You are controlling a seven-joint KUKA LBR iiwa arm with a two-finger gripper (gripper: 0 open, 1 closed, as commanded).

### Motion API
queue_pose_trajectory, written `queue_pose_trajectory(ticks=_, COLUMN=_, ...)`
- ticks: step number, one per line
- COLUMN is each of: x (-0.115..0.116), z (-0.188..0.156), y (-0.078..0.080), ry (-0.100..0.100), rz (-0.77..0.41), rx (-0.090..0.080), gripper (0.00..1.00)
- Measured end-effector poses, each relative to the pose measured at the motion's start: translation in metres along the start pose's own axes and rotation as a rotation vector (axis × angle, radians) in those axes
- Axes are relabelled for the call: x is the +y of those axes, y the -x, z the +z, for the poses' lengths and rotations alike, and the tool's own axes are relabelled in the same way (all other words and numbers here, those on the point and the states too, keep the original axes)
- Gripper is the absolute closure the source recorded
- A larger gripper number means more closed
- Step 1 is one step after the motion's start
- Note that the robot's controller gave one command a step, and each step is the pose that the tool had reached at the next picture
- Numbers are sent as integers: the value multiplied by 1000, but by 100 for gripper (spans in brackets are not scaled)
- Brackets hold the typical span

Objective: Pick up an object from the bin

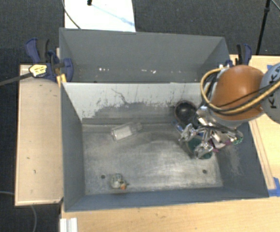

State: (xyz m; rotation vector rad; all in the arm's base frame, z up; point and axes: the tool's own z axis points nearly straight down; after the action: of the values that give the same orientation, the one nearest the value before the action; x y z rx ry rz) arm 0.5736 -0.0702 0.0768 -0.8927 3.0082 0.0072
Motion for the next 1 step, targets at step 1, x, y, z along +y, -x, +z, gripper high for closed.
queue_pose_trajectory(ticks=1, x=-14, z=-199, y=12, ry=-11, rz=120, rx=-7, gripper=100)
